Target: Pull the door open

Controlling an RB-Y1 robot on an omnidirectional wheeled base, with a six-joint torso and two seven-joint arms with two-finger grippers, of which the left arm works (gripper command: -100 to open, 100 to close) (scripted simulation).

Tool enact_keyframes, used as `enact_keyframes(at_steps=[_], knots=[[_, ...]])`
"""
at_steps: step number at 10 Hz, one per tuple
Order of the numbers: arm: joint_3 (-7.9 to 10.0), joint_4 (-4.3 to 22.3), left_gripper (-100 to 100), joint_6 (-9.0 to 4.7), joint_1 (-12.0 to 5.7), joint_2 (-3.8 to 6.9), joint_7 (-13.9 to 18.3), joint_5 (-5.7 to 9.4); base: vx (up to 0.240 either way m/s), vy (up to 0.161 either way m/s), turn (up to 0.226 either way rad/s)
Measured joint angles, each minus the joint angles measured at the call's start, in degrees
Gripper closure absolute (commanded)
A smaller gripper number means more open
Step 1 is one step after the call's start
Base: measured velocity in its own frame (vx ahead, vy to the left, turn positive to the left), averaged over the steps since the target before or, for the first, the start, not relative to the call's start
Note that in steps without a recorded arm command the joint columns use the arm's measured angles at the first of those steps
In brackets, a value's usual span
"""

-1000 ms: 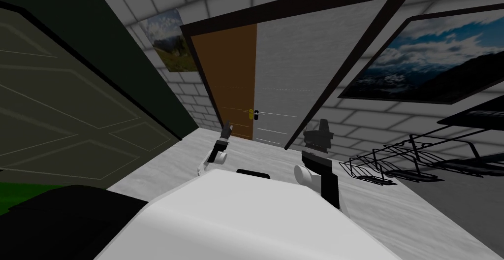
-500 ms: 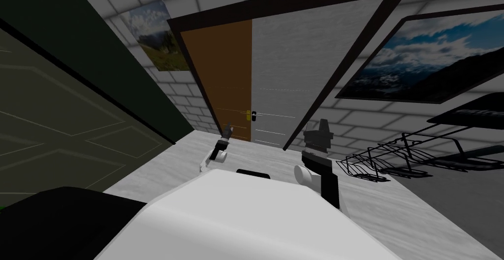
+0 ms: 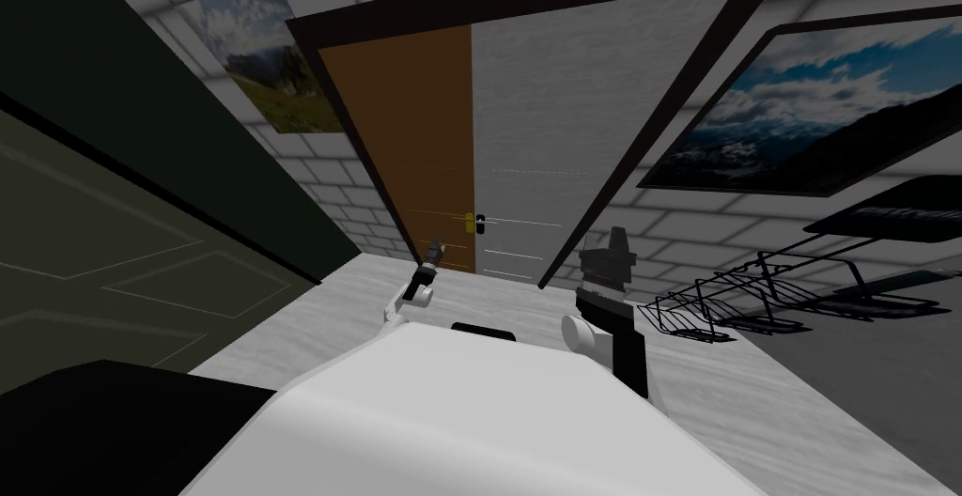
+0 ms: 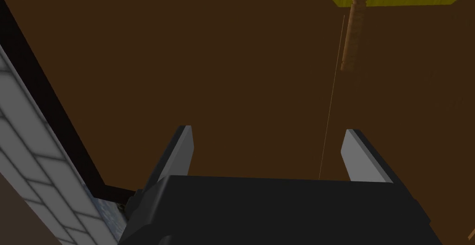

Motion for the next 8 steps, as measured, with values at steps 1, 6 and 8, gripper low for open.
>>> enact_keyframes(at_steps=[1,6,8], knots=[[0.11,1.16,-100,0.36,-0.7,0.32,0.31,0.22,0.1,-0.009,-0.068],[0.55,7.93,-100,1.16,-3.98,1.84,1.81,1.26,0.098,-0.005,-0.06],[0.74,9.82,-100,1.79,-4.98,2.51,2.42,1.69,0.11,0.008,-0.05]])
